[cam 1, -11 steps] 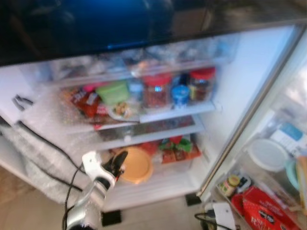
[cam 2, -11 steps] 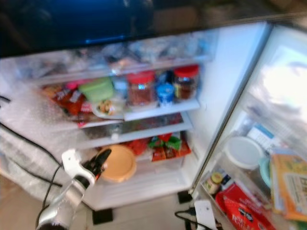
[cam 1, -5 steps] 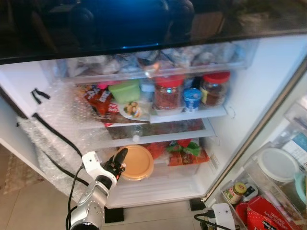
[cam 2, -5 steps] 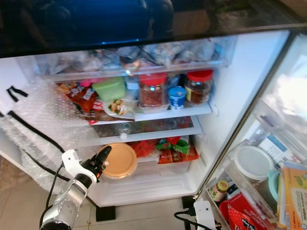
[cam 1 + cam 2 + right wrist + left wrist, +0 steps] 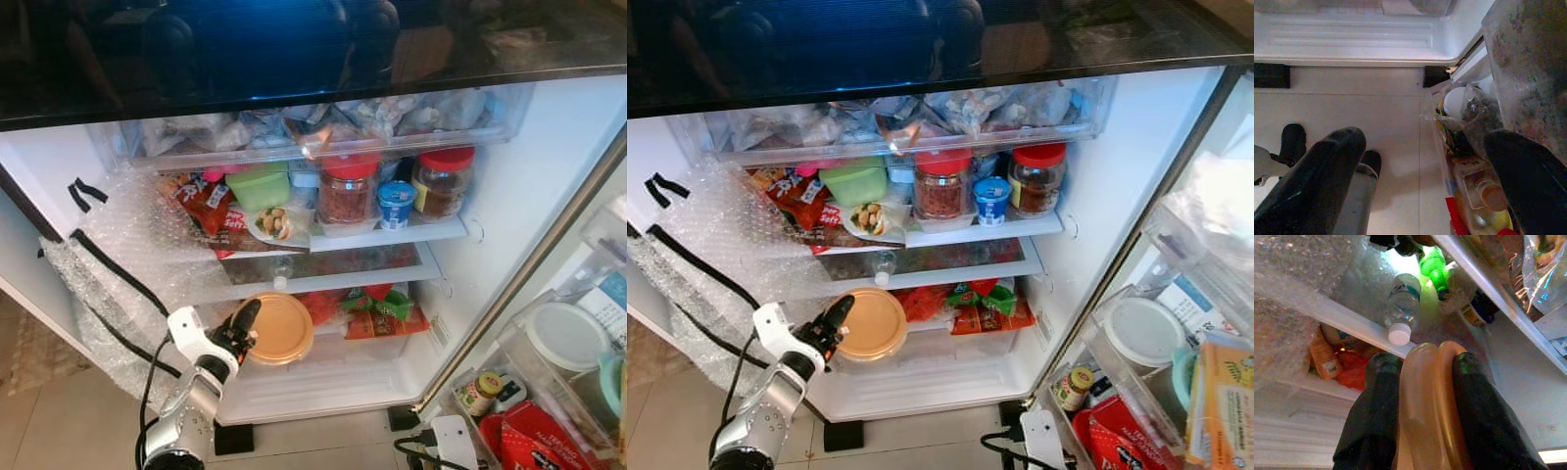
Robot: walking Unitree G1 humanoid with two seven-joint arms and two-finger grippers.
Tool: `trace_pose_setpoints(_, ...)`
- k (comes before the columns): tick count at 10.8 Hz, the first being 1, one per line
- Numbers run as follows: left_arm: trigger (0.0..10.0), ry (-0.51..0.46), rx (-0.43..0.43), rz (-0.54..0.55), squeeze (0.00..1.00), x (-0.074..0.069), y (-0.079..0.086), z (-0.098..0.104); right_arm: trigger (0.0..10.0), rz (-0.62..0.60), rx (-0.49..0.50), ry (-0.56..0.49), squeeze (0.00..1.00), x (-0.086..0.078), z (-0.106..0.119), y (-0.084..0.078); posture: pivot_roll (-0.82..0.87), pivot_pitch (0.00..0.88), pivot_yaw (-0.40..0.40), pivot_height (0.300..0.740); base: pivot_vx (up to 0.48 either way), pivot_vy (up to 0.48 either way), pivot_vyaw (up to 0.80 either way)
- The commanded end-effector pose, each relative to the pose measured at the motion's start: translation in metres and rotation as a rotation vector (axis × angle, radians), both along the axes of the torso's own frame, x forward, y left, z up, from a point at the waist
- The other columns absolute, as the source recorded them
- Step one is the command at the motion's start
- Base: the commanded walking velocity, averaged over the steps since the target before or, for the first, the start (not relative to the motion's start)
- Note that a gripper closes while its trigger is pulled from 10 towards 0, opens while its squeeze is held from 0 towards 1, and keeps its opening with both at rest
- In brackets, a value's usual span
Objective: Restocking fridge
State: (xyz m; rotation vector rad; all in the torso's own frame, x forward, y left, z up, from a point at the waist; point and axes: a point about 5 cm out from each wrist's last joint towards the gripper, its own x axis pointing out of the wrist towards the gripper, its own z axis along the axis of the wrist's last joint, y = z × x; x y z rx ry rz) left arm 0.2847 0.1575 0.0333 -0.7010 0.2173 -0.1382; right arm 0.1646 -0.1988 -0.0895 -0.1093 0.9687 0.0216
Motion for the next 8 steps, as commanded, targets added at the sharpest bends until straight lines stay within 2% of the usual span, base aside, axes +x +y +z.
trace_pose_setpoints(1, 10.0, -0.012, 0.011, 0.011, 0.00, 0.0023, 0.0030, 0.0025, 10.0, -0.007, 0.005, 0.010, 0.00, -0.0041, -0.0017, -0.0005, -0.04, 0.032, 0.029, 0.740, 0.000, 0.000, 0.00)
trace_pose_setpoints(7, 10.0, -0.016, 0.007, 0.009, 0.00, 0.0027, 0.0030, 0.0025, 10.0, -0.013, -0.007, 0.006, 0.00, -0.0006, -0.0009, 0.0020, -0.03, 0.040, 0.027, 0.740, 0.000, 0.000, 0.00)
trace_pose_setpoints(8, 10.0, -0.017, 0.007, 0.008, 0.00, 0.0030, 0.0027, 0.0027, 10.0, -0.012, -0.006, 0.003, 0.00, 0.0008, -0.0004, 0.0027, -0.03, 0.040, 0.026, 0.728, 0.000, 0.000, 0.00)
